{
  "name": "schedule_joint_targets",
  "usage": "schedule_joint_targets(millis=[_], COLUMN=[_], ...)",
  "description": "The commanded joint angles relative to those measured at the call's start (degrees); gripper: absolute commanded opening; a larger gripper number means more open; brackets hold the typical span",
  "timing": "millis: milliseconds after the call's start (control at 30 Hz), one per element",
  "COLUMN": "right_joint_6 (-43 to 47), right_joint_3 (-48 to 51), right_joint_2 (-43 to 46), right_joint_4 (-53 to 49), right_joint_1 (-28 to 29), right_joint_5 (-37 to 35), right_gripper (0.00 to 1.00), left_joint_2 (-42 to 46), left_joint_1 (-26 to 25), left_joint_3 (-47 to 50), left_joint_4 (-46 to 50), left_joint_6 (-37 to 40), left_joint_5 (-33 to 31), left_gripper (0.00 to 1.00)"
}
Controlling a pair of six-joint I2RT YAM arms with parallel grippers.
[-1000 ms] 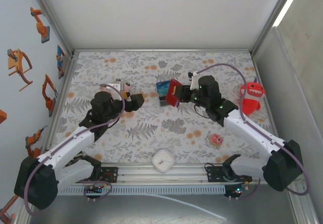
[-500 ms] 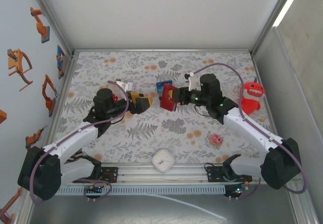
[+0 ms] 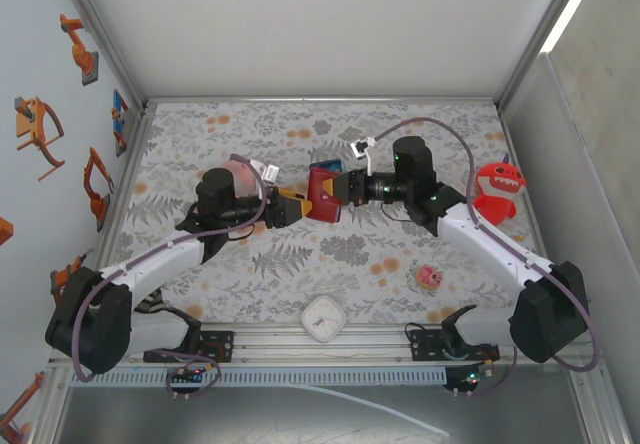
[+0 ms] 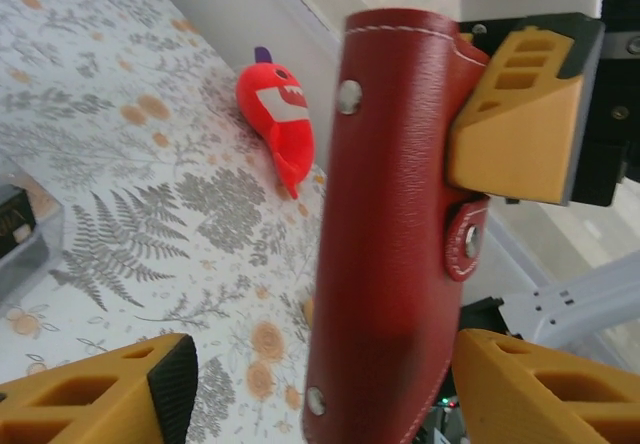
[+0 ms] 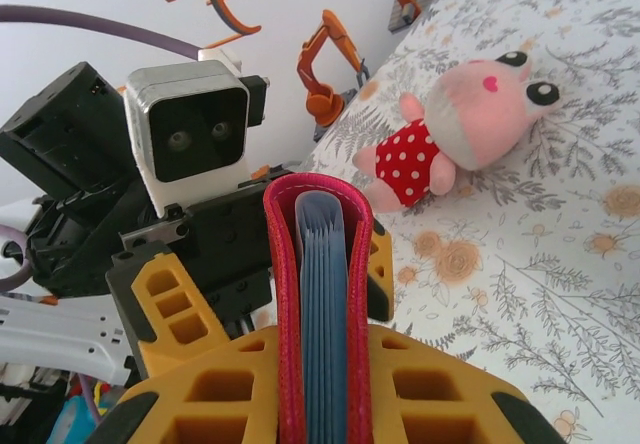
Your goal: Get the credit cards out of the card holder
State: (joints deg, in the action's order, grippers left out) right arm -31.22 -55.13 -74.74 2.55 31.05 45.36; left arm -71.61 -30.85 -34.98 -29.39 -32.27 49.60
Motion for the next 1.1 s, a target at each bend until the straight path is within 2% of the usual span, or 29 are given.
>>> schedule_joint_targets(millis=[0, 133, 400, 500, 600, 667, 733, 833, 867, 1067], right_joint_6=[-0.5, -2.7, -3.4, -3.5, -3.6, -3.7, -3.7, -3.5, -3.5, -3.5], right_joint_3=[-2.9, -3.3, -3.5, -3.1, -2.6, -2.4, -2.1, -1.5, -1.3, -1.2], right_joint_2=[-1.2, -3.0, -3.0, -2.5, -2.3, -2.0, -1.7, -1.2, -1.0, -0.9], right_joint_4=[4.7, 7.6, 7.9, 8.0, 7.9, 7.9, 7.9, 8.3, 8.5, 8.9], right_joint_1=[-0.5, -0.8, -1.6, -1.6, -1.6, -1.6, -1.6, -1.6, -1.7, -1.7], right_joint_5=[5.1, 7.2, 7.8, 7.9, 8.0, 7.9, 7.8, 7.6, 7.6, 8.3], right_gripper=[0.0, 0.0, 0.0, 0.0, 0.0, 0.0, 0.0, 0.0, 0.0, 0.0], left_joint_2=[1.1, 1.4, 3.0, 3.4, 3.8, 3.7, 3.8, 4.2, 4.3, 4.5], left_joint_1=[-1.7, -3.5, -3.6, -3.4, -3.2, -3.1, -3.1, -2.8, -2.6, -0.9], left_joint_3=[-2.4, -3.4, -1.7, -0.1, 0.8, 0.5, -0.2, -0.1, 0.1, 1.1], left_joint_4=[2.9, 5.4, 5.2, 2.0, -2.5, -3.9, -3.4, -2.7, -2.8, -3.2], left_joint_6=[3.7, 5.9, 5.3, 3.7, 1.3, 0.4, 0.4, 0.4, 0.3, 0.1], left_joint_5=[3.0, 3.0, 2.9, 2.9, 2.9, 2.9, 3.0, 3.0, 3.0, 4.0], left_gripper=[0.64, 0.56, 0.55, 0.55, 0.49, 0.48, 0.49, 0.64, 0.66, 0.65])
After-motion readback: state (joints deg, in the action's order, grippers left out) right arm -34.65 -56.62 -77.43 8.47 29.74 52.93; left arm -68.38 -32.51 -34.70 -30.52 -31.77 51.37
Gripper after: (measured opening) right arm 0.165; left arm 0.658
